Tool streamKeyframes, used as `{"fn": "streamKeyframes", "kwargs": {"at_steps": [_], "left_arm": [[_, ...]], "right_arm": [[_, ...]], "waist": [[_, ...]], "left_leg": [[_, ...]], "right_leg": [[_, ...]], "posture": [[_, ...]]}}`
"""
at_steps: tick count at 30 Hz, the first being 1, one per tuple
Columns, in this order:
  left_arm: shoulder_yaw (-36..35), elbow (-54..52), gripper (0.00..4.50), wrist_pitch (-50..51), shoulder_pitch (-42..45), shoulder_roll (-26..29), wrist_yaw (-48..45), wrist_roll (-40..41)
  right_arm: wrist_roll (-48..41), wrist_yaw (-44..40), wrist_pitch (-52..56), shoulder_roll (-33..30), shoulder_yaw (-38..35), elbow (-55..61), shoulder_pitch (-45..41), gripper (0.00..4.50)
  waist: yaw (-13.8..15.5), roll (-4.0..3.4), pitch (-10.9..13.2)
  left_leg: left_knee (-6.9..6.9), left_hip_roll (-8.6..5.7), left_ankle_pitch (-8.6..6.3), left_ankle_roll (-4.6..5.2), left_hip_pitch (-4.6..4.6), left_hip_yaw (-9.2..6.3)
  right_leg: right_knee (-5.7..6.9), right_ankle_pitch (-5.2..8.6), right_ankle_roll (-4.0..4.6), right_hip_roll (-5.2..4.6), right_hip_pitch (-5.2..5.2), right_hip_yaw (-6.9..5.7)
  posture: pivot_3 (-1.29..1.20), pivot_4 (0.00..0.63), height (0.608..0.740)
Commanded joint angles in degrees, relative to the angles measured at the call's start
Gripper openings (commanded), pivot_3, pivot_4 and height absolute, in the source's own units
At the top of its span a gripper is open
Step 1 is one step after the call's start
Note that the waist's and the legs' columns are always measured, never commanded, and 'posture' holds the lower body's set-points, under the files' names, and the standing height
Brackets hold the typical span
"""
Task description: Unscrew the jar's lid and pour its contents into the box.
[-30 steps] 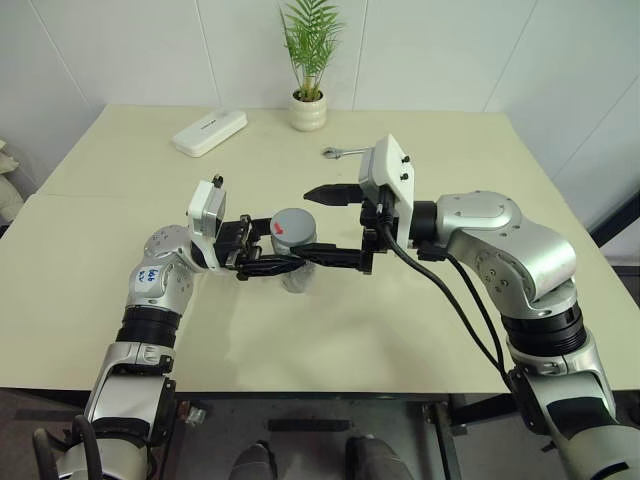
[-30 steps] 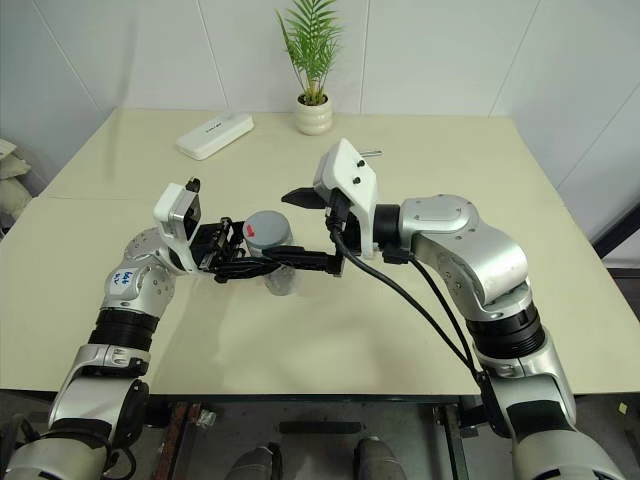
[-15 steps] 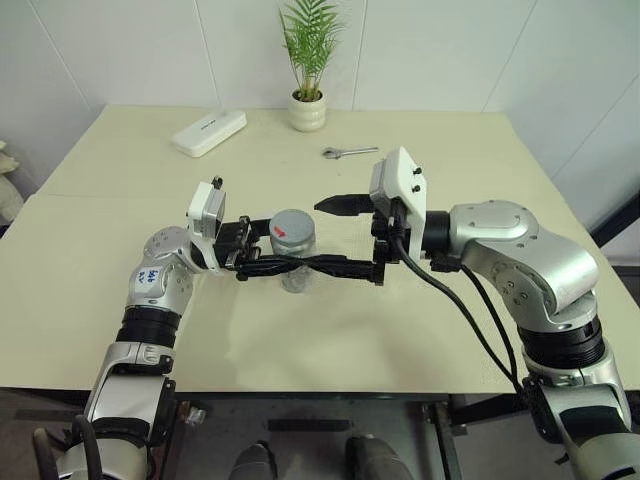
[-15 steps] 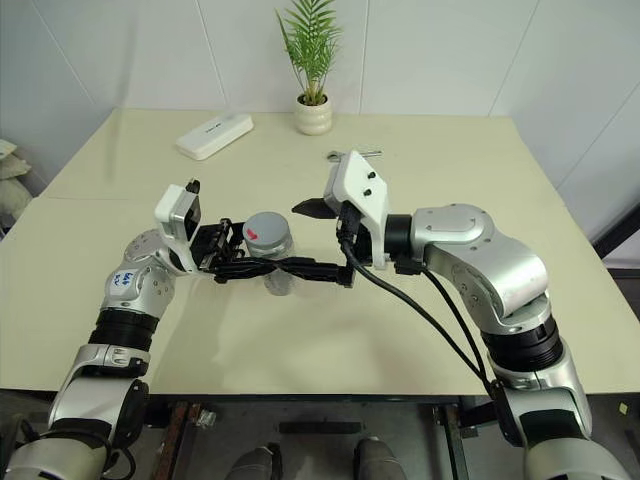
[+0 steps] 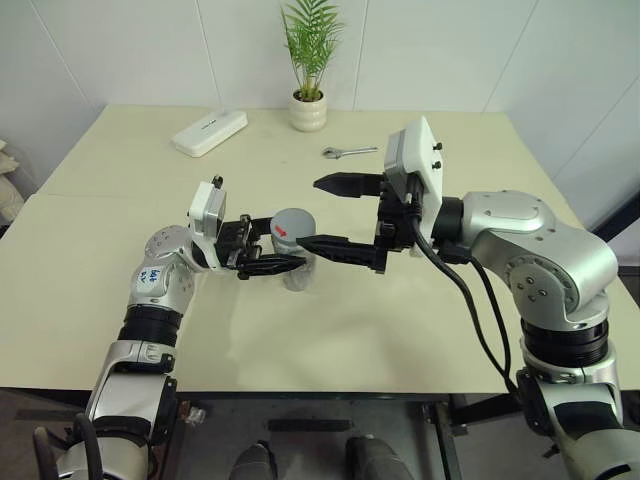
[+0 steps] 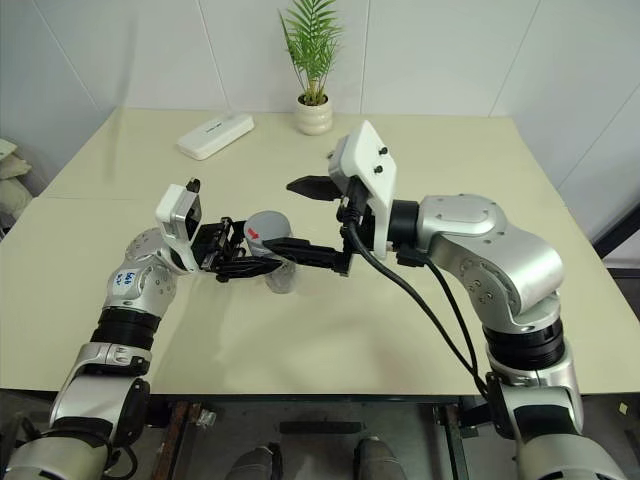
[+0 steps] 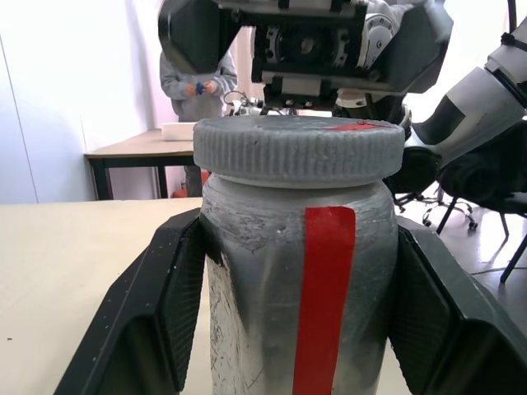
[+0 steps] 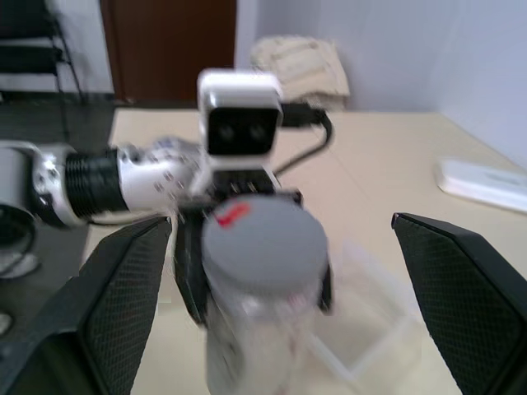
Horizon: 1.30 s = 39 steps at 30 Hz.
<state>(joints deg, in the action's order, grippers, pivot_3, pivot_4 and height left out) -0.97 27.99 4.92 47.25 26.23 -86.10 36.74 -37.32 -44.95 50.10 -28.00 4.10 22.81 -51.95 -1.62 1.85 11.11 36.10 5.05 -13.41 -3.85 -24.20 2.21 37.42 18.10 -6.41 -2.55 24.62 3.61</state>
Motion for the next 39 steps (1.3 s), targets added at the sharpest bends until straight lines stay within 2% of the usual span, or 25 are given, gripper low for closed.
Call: {"fn": "streamKeyframes", "kwargs": {"at_steps": [1, 9, 16, 39], "left_arm": [[0.29, -0.69, 2.66, -1.03, 1.63, -0.38, -6.40, 1.30], [0.39, -0.34, 2.66, -1.33, 2.02, -0.35, -6.40, 1.31], [0.28, -0.28, 2.66, -1.33, 1.98, -0.44, -6.40, 1.09], [0.16, -0.07, 2.66, -1.26, 1.97, -0.47, -6.40, 0.83]], "right_arm": [[-0.44, 0.60, -1.68, 2.94, 0.70, -1.42, -2.71, 4.50], [3.18, 0.46, -5.06, 7.07, 4.83, -5.26, -3.35, 4.50], [5.82, -0.27, -7.31, 7.94, 6.38, -7.90, -3.20, 4.50], [6.23, -1.46, -5.81, 2.17, 4.90, -4.74, -1.03, 4.50]], "waist": [[-0.02, 0.00, 0.00], [-0.05, 0.00, 0.00], [-0.11, 0.00, 0.00], [-0.09, 0.00, 0.00]], "left_leg": [[0.01, 0.00, 0.00, 0.00, 0.00, 0.00], [0.02, 0.01, 0.01, 0.01, 0.00, 0.00], [0.02, 0.01, 0.01, 0.01, 0.00, 0.00], [0.01, 0.01, 0.01, 0.01, 0.01, 0.00]], "right_leg": [[0.00, 0.00, 0.00, 0.00, 0.00, 0.00], [0.04, 0.00, 0.00, 0.01, 0.01, 0.00], [0.05, 0.00, 0.00, 0.02, 0.01, 0.00], [0.03, 0.00, 0.00, 0.01, 0.01, 0.00]], "posture": [[0.00, 0.150, 0.740], [0.00, 0.150, 0.740], [0.00, 0.150, 0.740], [0.00, 0.150, 0.740]]}}
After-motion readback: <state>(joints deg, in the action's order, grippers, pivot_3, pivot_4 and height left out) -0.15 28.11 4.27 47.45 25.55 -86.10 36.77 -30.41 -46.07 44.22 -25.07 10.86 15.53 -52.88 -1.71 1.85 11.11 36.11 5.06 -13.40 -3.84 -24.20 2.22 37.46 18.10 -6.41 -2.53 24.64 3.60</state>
